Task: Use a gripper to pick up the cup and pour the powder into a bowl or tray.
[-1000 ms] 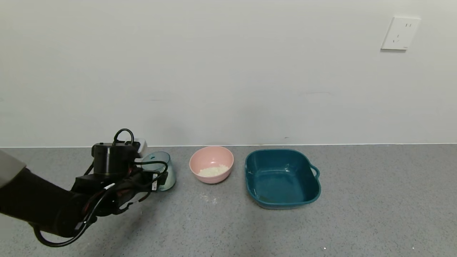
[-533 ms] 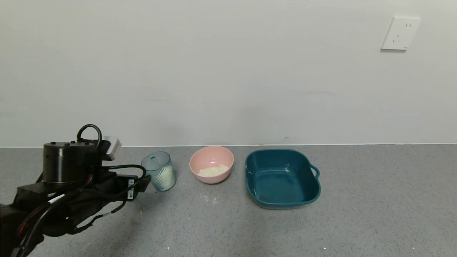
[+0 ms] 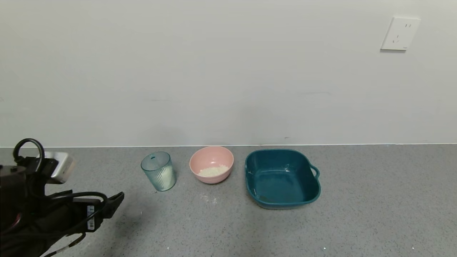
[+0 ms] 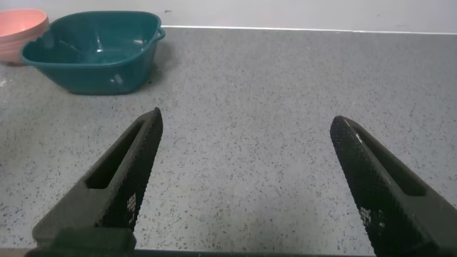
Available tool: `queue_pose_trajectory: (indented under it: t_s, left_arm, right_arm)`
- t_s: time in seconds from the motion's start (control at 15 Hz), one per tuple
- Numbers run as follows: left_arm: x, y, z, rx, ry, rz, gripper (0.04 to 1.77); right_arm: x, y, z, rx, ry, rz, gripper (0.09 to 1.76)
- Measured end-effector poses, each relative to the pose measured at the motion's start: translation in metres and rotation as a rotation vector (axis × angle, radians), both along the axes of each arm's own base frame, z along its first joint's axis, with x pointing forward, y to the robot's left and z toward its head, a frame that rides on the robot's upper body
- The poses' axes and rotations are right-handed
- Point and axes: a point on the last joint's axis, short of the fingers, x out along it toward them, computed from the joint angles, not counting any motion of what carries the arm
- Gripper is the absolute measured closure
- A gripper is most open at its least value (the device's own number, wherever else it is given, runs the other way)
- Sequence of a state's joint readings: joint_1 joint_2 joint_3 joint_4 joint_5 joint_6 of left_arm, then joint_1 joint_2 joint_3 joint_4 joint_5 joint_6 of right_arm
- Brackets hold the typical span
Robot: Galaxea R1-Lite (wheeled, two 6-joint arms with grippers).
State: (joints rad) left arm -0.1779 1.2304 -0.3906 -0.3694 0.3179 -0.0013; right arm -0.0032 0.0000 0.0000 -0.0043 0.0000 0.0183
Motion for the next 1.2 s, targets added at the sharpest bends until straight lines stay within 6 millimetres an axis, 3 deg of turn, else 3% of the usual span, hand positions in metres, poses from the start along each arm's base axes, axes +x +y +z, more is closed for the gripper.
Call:
queue_pose_trajectory:
  t_s: [0.87,1.2]
  left_arm:
    - [-0.120,0.022,0.005,-0.007,-0.032,-0.002,0.09]
    - [-0.152,0.028,-0.001,-0.008,-0.090,0.078,0.09]
  right_arm:
    - [0.000,0.000,0.000,0.000,0.000,0.000,0.14]
    - [0.000,0.000,0.000,0.000,0.000,0.000,0.14]
